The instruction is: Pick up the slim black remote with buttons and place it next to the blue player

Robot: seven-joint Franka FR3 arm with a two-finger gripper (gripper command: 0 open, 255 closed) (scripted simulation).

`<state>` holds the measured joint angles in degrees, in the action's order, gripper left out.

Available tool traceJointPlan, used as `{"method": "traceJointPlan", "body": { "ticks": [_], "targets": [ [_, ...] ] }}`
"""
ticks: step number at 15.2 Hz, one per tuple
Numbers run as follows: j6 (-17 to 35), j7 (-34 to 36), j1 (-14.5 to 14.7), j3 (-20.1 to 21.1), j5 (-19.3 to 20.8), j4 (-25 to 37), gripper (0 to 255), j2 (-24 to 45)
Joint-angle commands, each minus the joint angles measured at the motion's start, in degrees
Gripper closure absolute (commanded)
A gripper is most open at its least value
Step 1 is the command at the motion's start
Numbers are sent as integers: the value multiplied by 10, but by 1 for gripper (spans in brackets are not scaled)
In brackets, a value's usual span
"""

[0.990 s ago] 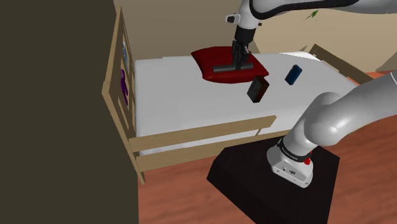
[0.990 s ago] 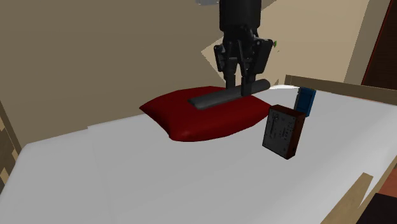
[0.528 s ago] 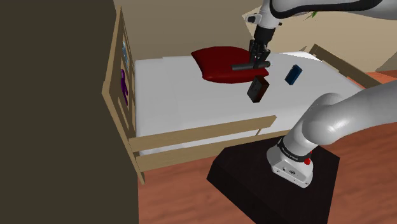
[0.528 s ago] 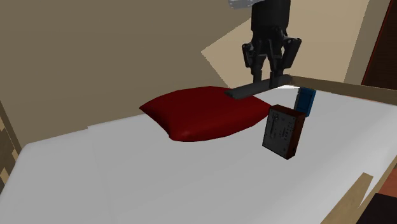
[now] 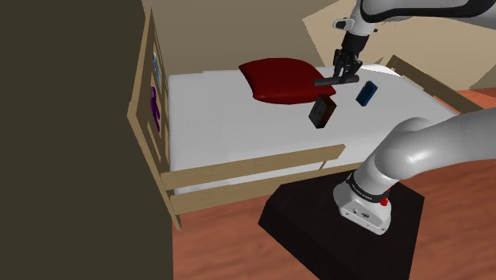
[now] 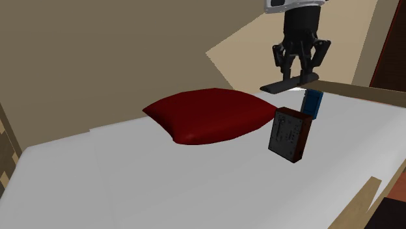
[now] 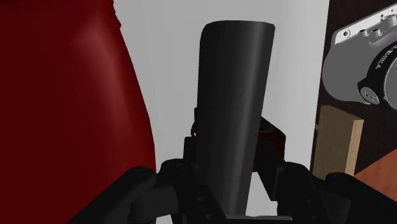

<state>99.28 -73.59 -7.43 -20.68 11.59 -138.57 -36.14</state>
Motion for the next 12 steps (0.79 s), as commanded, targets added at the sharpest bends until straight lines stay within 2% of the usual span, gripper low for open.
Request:
{"method": "traceJointPlan", "body": {
  "ticks": [1, 12],
  "targets": [
    [-2, -28, -13, -22, 17, 0, 255, -5],
    [-3, -185, -61, -155, 88, 60, 255, 25]
  ]
}}
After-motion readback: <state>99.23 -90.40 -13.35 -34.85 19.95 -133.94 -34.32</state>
